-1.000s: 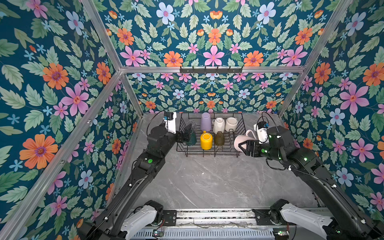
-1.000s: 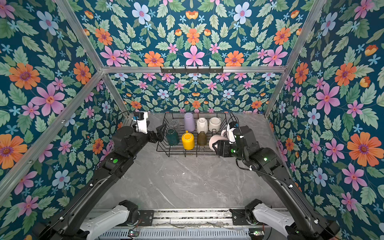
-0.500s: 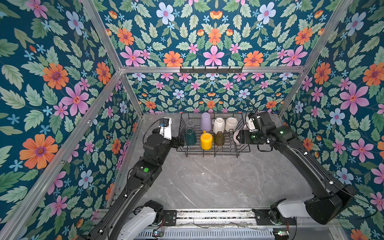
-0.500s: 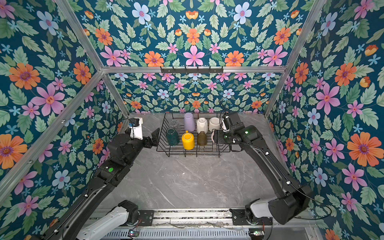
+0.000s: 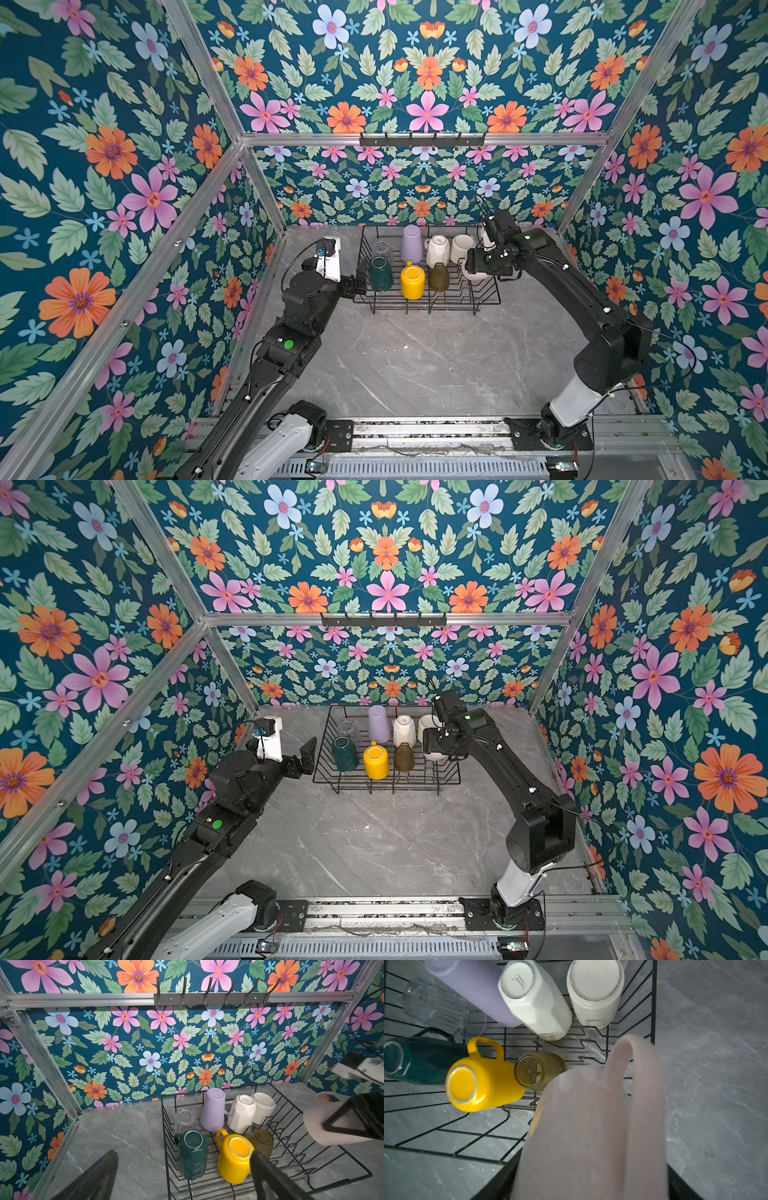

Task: Load cups into a dish rack
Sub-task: Place the cup upside down at the dish rack.

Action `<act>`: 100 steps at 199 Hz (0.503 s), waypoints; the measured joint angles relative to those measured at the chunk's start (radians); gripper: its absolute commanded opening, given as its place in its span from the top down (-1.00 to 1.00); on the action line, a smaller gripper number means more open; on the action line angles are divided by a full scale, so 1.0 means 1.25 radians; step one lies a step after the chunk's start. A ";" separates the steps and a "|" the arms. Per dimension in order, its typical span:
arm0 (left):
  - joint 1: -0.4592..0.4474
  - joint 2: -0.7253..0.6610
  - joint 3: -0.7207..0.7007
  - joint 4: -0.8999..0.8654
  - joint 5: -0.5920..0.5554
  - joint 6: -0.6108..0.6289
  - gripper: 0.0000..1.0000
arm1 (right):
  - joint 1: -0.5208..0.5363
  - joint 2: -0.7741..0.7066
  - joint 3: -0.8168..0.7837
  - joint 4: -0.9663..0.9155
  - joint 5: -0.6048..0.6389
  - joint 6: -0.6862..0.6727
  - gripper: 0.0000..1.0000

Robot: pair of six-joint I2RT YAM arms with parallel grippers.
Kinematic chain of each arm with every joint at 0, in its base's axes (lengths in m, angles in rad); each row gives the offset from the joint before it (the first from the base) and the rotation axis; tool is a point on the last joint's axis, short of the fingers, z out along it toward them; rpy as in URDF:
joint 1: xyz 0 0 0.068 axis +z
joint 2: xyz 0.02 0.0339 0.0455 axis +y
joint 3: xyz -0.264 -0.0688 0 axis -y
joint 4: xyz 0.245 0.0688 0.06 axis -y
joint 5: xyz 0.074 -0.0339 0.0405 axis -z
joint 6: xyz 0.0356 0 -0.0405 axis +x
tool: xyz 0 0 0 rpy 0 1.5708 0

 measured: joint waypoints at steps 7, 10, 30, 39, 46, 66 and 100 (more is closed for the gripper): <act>0.000 0.000 0.000 -0.001 0.000 0.000 -1.00 | -0.002 0.019 0.005 -0.002 0.000 0.001 1.00; 0.000 -0.001 0.001 -0.002 0.000 0.000 -1.00 | -0.004 0.026 0.007 -0.004 -0.001 0.002 1.00; 0.000 -0.006 0.001 -0.007 0.000 0.000 -1.00 | -0.009 0.061 0.021 -0.017 0.000 0.009 1.00; 0.000 -0.009 0.001 -0.009 0.001 0.000 -1.00 | -0.012 0.074 0.027 -0.020 0.001 0.020 1.00; 0.000 -0.010 0.001 -0.010 0.001 0.000 -1.00 | -0.013 0.082 0.031 -0.020 0.002 0.022 1.00; 0.000 -0.010 0.001 -0.011 0.004 0.000 -1.00 | -0.015 0.110 0.044 -0.023 0.003 0.037 1.00; 0.000 -0.015 0.003 -0.011 0.006 0.000 -1.00 | -0.017 0.137 0.049 -0.025 0.002 0.067 1.00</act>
